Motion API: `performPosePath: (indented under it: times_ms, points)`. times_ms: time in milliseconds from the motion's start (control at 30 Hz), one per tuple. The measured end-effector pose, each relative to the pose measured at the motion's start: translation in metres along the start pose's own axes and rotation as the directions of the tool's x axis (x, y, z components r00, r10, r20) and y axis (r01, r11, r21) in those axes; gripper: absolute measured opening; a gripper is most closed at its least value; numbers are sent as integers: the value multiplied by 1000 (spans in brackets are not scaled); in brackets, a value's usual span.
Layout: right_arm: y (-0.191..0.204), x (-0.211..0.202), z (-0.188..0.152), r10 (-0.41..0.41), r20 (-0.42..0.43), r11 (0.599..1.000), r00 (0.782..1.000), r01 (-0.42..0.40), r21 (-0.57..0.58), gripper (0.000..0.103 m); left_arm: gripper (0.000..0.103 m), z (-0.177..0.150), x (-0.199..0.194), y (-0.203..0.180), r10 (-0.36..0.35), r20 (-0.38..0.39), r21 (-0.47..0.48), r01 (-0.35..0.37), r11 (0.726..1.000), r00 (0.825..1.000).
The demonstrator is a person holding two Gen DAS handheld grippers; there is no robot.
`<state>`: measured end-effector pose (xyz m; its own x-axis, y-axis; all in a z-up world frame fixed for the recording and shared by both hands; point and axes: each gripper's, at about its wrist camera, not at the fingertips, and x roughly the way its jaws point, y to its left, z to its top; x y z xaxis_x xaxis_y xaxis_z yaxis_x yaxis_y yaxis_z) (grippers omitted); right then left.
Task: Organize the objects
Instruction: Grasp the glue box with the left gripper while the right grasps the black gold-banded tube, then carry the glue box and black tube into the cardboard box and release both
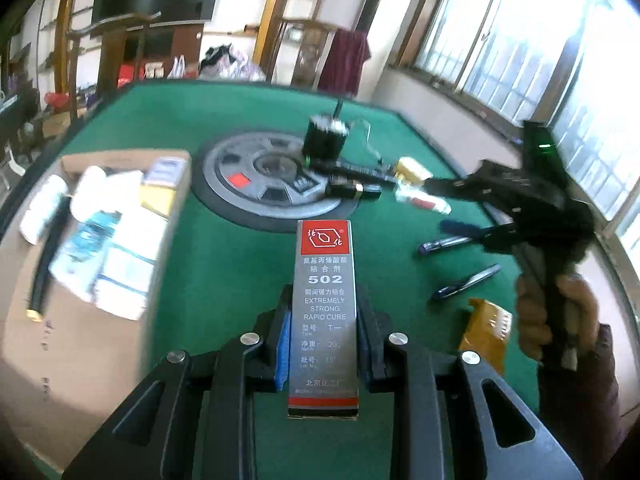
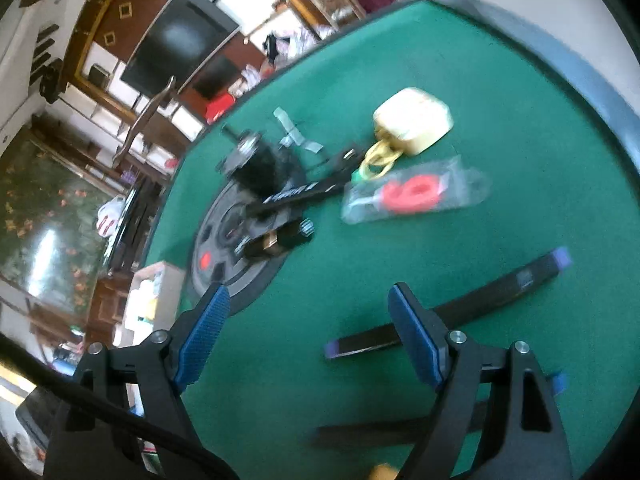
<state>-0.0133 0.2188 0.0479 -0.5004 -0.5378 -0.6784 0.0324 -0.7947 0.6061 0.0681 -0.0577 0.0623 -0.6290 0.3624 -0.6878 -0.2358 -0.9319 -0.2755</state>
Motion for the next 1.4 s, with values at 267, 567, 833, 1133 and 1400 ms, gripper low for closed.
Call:
performPosePath:
  times_ms: [267,567,833,1133,1400]
  points:
    - [26,61,10,-46,-99,985,994,61,161,81,23,-9,-32,46,-71,53,-31,73,997,996]
    - [61,95,32,-395,-45,903,918,396,165,42,23,-15,-33,113,-84,60,-126,91,988,995]
    - [92,113,23,-581,1,814,814,581,-6,25,23,-23,-33,131,-84,66,-159,94,983,994]
    - [73,76,-9,-425,5,905,905,425,21,15,23,-34,-53,139,-15,82,-179,30,983,996]
    - [85,24,-45,-198,26,980,980,198,4,15,23,-35,-77,166,155,98,-208,-132,969,983]
